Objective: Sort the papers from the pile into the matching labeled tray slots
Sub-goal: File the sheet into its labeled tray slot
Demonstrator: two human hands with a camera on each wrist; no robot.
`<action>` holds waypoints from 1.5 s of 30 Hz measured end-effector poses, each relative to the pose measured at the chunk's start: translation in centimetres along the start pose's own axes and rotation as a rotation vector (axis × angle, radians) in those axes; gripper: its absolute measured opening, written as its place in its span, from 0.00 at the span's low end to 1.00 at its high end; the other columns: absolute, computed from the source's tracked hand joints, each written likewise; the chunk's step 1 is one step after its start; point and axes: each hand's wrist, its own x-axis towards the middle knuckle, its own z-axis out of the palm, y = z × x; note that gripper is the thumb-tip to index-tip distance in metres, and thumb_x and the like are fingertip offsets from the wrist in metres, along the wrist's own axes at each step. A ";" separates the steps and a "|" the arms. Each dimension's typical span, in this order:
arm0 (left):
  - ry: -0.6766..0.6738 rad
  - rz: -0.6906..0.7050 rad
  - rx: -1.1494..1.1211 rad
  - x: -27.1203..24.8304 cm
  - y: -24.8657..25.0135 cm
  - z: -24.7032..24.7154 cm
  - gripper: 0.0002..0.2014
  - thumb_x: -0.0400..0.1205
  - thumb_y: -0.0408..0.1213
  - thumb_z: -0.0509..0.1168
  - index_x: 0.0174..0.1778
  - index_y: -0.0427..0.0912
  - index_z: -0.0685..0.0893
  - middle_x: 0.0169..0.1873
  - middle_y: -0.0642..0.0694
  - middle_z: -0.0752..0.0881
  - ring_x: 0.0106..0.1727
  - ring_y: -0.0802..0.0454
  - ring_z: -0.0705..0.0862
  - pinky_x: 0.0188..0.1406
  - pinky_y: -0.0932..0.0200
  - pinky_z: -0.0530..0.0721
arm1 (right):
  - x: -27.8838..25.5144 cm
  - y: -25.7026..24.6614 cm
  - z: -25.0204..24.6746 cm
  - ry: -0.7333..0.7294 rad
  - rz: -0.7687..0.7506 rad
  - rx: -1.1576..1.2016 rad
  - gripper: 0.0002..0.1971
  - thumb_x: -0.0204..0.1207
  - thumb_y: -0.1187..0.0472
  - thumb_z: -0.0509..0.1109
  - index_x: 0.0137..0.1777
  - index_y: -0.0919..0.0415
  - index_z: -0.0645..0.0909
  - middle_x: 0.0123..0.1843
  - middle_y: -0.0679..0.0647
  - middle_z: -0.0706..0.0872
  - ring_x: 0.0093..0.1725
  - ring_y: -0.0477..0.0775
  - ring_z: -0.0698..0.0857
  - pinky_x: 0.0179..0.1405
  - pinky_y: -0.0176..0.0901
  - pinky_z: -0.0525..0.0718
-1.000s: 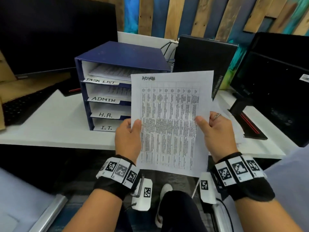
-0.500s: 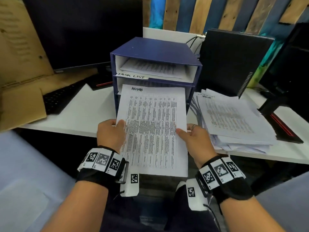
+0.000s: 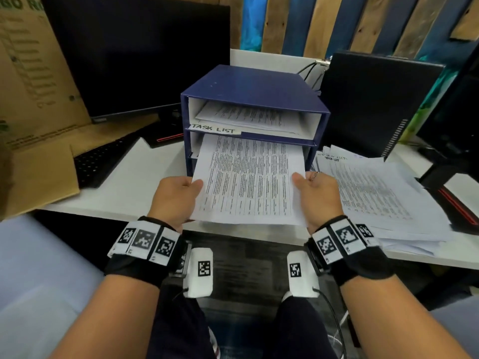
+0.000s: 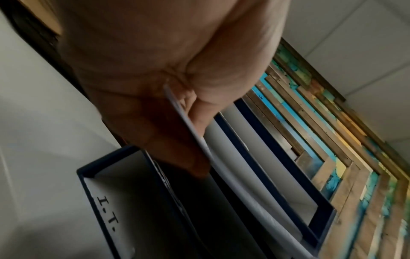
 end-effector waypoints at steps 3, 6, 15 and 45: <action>0.103 0.001 -0.089 0.6 0.2 0.9 0.11 0.84 0.38 0.66 0.39 0.38 0.89 0.37 0.43 0.92 0.42 0.42 0.92 0.46 0.37 0.90 | 0.5 -0.8 0.0 0.038 0.042 -0.028 0.26 0.85 0.52 0.67 0.25 0.53 0.65 0.20 0.44 0.65 0.24 0.51 0.67 0.34 0.50 0.72; 0.196 0.055 -0.113 1.8 1.2 1.7 0.11 0.84 0.39 0.65 0.38 0.41 0.88 0.36 0.45 0.92 0.40 0.46 0.91 0.45 0.40 0.91 | -0.1 -0.9 -0.5 -0.018 0.175 0.031 0.15 0.84 0.54 0.68 0.37 0.61 0.78 0.29 0.55 0.80 0.22 0.52 0.76 0.26 0.48 0.76; 0.189 0.102 -0.196 1.4 3.4 3.1 0.11 0.83 0.30 0.60 0.59 0.44 0.79 0.40 0.41 0.88 0.24 0.52 0.84 0.23 0.62 0.82 | 1.7 -1.1 1.3 0.170 0.205 0.184 0.06 0.81 0.67 0.68 0.41 0.62 0.81 0.31 0.59 0.91 0.23 0.50 0.82 0.30 0.44 0.81; 0.145 0.750 0.798 1.7 5.1 9.2 0.15 0.85 0.45 0.53 0.41 0.43 0.82 0.36 0.44 0.85 0.42 0.43 0.79 0.37 0.51 0.76 | 1.8 0.1 -0.5 0.064 -0.488 -0.472 0.14 0.85 0.61 0.63 0.65 0.56 0.86 0.54 0.48 0.89 0.56 0.51 0.85 0.65 0.48 0.82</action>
